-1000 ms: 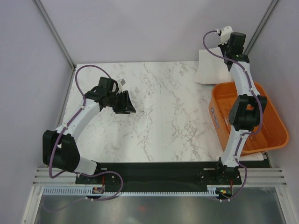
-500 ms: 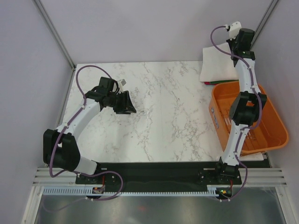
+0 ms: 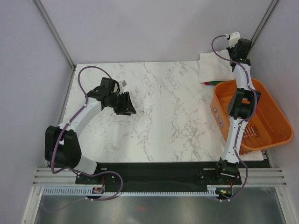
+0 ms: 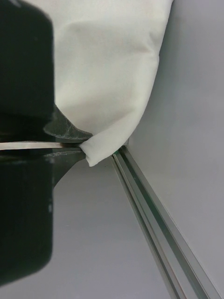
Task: Fold and stack the t-shirts
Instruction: Neatly place the folded tshirt to the corner, then reset both grippers
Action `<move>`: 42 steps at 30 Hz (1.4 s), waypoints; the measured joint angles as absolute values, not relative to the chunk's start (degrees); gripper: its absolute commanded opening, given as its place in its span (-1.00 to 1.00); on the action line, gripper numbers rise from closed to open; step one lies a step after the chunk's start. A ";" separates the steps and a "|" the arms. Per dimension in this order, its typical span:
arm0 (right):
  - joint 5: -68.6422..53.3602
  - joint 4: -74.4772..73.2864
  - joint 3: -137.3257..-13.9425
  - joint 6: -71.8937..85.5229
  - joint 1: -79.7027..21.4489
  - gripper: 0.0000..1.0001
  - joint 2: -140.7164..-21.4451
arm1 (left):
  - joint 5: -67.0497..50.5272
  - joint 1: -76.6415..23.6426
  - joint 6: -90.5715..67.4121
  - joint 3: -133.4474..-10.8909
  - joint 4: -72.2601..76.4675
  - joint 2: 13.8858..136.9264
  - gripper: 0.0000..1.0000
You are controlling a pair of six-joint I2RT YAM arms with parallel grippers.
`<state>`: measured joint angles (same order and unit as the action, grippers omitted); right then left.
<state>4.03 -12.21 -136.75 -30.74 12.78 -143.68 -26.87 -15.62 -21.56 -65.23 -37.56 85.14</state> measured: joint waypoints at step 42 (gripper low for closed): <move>3.64 -29.95 -84.12 19.25 -9.28 0.96 -72.82 | -30.55 -16.75 -24.84 -69.93 -29.89 66.54 0.43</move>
